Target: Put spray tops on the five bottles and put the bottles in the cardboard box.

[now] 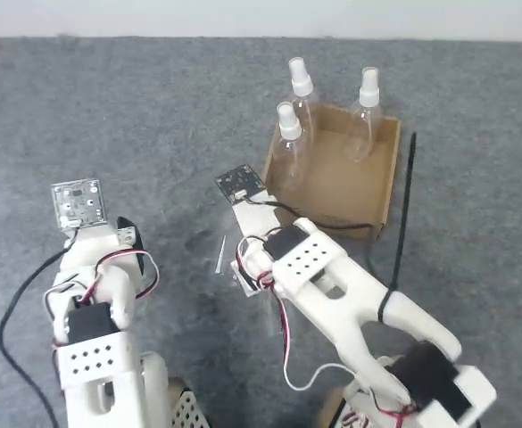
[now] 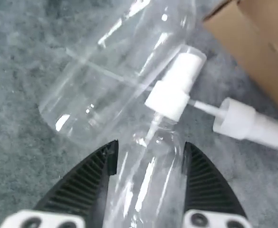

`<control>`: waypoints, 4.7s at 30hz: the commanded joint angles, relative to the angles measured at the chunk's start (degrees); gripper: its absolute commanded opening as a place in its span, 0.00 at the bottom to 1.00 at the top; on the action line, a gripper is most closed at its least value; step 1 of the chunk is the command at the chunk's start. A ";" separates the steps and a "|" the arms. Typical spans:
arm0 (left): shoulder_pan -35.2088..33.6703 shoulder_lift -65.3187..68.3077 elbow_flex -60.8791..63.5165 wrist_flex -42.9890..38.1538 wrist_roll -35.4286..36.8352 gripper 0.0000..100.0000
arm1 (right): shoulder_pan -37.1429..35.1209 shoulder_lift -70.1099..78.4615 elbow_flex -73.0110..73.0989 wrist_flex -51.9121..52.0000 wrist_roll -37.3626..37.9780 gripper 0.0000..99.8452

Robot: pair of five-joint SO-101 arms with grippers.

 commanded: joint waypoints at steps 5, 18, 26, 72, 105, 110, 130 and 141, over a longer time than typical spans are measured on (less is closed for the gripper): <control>-0.26 -0.62 -0.31 -1.41 -0.18 0.08 | -0.48 2.68 -2.46 -2.15 -0.62 0.16; -0.26 -0.62 -0.31 -1.41 -0.18 0.08 | -0.13 2.77 -2.20 1.19 -0.18 0.28; -0.26 -0.62 -0.31 -1.41 -0.18 0.08 | -0.13 2.77 -1.93 2.68 -0.09 0.26; -0.26 -0.62 -0.31 -1.41 -0.18 0.08 | -0.04 -11.74 -0.97 10.42 11.25 0.01; 13.71 1.49 -34.42 19.52 -4.04 0.17 | -0.40 -46.90 27.16 -25.98 11.34 0.01; 18.73 13.10 -40.75 19.78 -4.13 0.12 | -0.40 -52.70 29.98 -26.07 11.43 0.01; 32.53 29.63 -47.60 24.53 -4.22 0.11 | -0.48 -56.13 33.14 -26.07 11.34 0.01; 34.73 29.54 -47.87 27.78 -5.98 0.11 | -0.48 -56.22 33.67 -25.54 11.34 0.01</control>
